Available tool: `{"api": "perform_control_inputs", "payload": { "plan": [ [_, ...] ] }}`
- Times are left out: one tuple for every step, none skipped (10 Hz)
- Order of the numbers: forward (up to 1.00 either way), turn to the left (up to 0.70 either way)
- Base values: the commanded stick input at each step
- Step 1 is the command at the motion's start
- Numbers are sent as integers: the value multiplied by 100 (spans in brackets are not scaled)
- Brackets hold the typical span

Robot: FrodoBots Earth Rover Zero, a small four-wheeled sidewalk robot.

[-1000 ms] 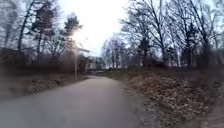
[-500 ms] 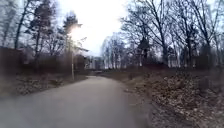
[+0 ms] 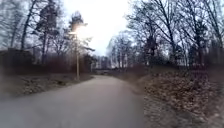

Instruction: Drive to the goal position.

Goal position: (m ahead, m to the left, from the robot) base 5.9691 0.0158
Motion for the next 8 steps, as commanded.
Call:
{"api": "perform_control_inputs", "payload": {
  "plan": [
    [100, 0],
    [100, 0],
    [100, 0],
    [100, 0],
    [100, 0],
    [100, 0],
    [100, 0],
    [100, 0]
  ]
}}
